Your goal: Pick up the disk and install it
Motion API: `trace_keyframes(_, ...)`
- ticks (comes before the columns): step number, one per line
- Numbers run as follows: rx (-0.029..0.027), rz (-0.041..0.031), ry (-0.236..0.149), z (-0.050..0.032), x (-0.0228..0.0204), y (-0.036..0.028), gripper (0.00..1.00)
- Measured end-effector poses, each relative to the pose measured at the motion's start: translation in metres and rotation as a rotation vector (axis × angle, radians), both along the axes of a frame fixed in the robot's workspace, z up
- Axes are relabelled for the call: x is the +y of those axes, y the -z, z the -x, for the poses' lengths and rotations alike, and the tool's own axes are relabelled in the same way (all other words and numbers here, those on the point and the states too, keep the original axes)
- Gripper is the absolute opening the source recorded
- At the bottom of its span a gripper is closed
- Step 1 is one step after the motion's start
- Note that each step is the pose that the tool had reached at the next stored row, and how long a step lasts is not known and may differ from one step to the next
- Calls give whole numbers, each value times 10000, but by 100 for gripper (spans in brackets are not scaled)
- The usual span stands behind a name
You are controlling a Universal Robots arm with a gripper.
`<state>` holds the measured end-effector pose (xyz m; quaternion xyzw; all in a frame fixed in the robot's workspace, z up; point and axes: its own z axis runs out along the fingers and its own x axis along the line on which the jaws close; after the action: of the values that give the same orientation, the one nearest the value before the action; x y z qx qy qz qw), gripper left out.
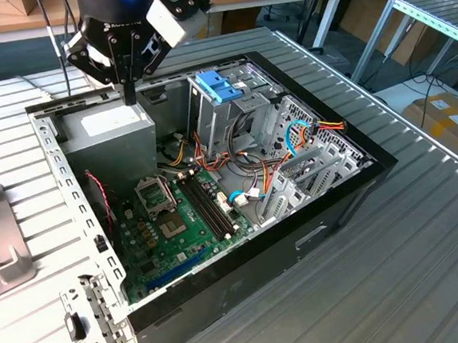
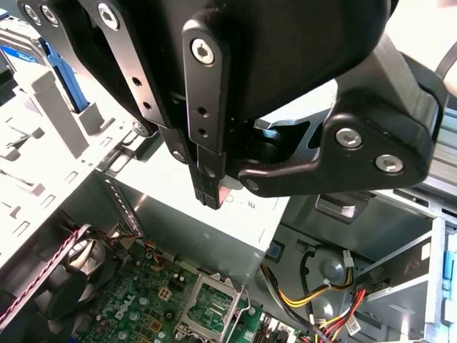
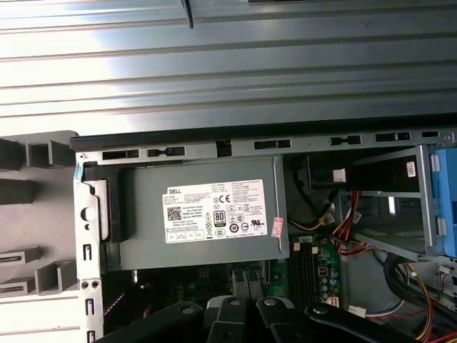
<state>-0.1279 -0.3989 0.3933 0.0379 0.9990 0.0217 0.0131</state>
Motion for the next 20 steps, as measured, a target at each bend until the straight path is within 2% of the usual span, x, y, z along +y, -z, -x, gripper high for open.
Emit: trace_keyframes(20, 0, 0, 0, 57, 0, 0, 11)
